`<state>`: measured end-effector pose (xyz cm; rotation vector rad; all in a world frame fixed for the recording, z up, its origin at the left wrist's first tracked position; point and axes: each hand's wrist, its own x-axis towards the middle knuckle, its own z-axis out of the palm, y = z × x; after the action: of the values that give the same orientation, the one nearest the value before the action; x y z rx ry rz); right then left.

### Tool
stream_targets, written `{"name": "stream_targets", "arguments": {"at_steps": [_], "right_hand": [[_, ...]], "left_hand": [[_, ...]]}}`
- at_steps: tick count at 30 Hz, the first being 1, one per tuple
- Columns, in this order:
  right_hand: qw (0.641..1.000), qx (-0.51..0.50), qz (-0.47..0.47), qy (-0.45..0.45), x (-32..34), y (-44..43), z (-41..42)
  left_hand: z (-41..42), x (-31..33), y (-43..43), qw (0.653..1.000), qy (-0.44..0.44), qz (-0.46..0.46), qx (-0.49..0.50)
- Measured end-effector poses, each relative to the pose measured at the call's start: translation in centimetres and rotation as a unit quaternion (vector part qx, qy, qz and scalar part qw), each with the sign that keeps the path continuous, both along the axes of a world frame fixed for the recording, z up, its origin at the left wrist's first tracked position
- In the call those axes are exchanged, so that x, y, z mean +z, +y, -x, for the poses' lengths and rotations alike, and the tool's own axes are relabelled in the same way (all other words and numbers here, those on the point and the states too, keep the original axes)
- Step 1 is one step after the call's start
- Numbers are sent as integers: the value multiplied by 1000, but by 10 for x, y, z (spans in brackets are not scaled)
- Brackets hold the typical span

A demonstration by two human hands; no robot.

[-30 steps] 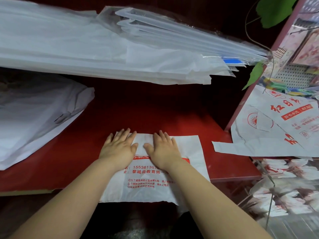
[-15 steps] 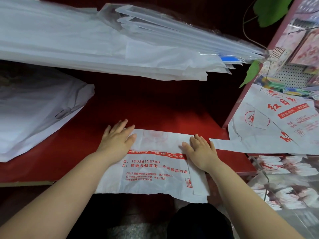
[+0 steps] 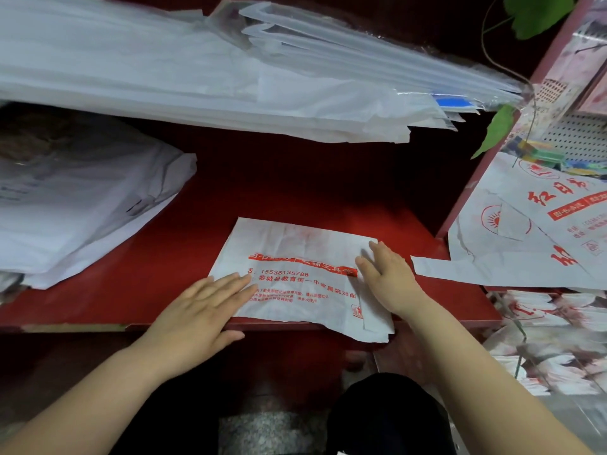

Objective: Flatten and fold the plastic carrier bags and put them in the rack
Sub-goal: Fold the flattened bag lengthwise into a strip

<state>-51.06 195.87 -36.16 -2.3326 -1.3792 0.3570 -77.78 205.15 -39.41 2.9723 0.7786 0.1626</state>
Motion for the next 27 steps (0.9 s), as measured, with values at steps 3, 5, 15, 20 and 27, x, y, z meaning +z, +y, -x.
{"name": "stream_targets", "arguments": {"at_steps": [3,5,15,20,27], "right_hand": [[992,68,-84,60,-2,-41,6],[984,119,-98,86,-9,-66,4],[921,223,-276,-162,-56,-68,4],[913,224,-283,-190,-52,-68,1],[925,230,-259,-155,-51,-74,-4]], "left_hand": [[0,-3,-5,998,-50,-44,11],[0,-7,-6,995,-71,-62,12],[-4,-19,-18,974,-180,-139,-5],[9,-18,-14,963,-223,-145,-42],[16,-13,-15,974,-199,-104,-32]]}}
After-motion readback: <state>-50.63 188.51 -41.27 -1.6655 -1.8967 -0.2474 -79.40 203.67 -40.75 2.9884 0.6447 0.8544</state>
